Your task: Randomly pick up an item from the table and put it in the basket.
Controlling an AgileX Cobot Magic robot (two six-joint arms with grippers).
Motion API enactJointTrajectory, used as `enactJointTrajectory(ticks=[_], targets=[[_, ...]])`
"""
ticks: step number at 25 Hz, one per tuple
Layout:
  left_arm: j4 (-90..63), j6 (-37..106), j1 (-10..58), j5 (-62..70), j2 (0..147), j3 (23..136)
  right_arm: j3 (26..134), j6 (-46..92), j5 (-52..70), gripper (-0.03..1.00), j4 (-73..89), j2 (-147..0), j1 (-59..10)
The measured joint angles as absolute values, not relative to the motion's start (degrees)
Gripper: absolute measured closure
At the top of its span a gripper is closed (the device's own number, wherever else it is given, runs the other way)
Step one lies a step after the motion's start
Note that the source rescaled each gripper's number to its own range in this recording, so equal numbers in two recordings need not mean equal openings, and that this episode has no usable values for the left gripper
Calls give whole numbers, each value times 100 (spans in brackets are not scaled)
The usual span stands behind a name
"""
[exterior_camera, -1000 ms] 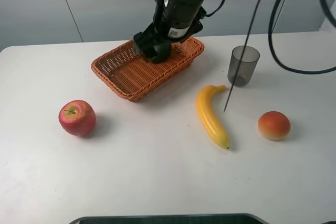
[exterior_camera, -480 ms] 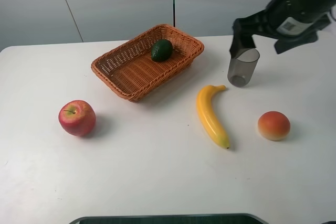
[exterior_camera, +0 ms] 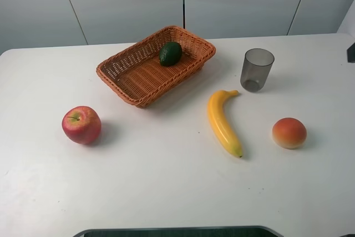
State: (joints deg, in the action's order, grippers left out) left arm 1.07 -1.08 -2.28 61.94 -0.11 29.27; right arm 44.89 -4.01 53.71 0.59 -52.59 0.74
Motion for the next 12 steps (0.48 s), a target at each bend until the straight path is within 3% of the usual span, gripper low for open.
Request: enactJointTrajectory(ticks=[12], targets=[[107,-108,-228,6194,-11,2927,3535,-290,5556,-3,81,-2667,77]])
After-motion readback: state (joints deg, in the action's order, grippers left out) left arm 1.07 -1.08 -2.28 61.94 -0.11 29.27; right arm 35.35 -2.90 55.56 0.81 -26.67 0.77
